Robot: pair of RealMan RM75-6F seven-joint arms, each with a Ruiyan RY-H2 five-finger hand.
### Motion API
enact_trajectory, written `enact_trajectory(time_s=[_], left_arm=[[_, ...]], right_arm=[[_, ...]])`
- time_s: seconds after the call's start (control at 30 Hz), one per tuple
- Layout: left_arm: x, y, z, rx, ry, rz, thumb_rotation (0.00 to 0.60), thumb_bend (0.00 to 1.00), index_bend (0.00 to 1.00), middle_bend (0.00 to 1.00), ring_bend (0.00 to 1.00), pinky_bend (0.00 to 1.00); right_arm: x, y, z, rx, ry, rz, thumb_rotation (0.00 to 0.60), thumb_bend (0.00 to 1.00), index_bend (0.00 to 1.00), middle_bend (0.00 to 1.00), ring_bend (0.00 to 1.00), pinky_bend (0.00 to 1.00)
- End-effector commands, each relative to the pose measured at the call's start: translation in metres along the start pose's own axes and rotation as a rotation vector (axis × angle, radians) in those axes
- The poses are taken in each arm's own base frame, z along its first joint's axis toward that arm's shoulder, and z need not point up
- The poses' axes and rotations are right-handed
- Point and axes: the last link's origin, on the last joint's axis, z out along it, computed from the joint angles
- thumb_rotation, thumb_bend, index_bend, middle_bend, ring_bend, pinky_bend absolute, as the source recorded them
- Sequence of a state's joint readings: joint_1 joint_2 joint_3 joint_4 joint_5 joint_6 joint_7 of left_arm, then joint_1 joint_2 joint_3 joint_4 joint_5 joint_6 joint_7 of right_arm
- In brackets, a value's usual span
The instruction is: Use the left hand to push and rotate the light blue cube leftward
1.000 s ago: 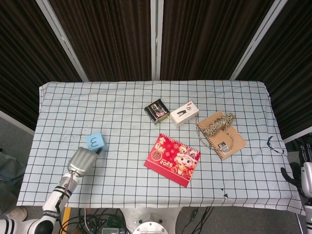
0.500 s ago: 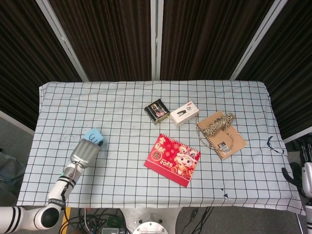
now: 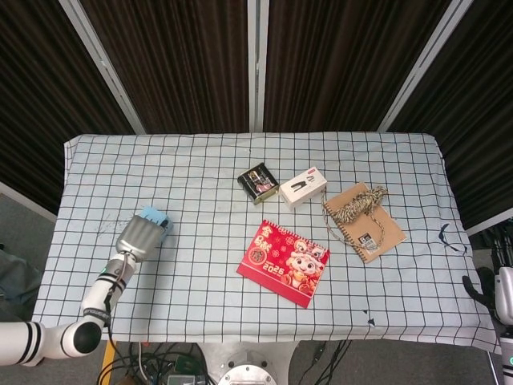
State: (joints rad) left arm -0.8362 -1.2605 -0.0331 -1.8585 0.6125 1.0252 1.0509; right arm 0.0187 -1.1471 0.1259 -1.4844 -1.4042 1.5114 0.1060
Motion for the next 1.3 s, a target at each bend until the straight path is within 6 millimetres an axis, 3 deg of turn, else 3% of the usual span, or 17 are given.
enact_trajectory(time_s=[0.03,0.8,1.3], left_arm=[[0.001,-0.003,0.003,0.004,-0.006,-0.002,0.6,0.62,0.18,0.83,0.89,0.8],[0.019,-0.027,0.041,0.044,-0.064,0.009,0.6,0.64,0.18,0.83,0.89,0.81],[0.021,-0.063,0.061,0.135,-0.162,-0.1,0.6,0.66,0.19,0.83,0.9,0.81]], right_arm=[[0.0,0.0,0.0,-0.002,0.0,-0.002,0.6,0.21,0.0,0.0,0.0,0.0],[-0.005,-0.004,0.002,-0.015,-0.012,-0.017,0.6,0.22,0.0,0.0,0.0,0.0],[-0.005,-0.004,0.002,-0.019,-0.014,-0.013,0.6,0.23,0.0,0.0,0.0,0.0]])
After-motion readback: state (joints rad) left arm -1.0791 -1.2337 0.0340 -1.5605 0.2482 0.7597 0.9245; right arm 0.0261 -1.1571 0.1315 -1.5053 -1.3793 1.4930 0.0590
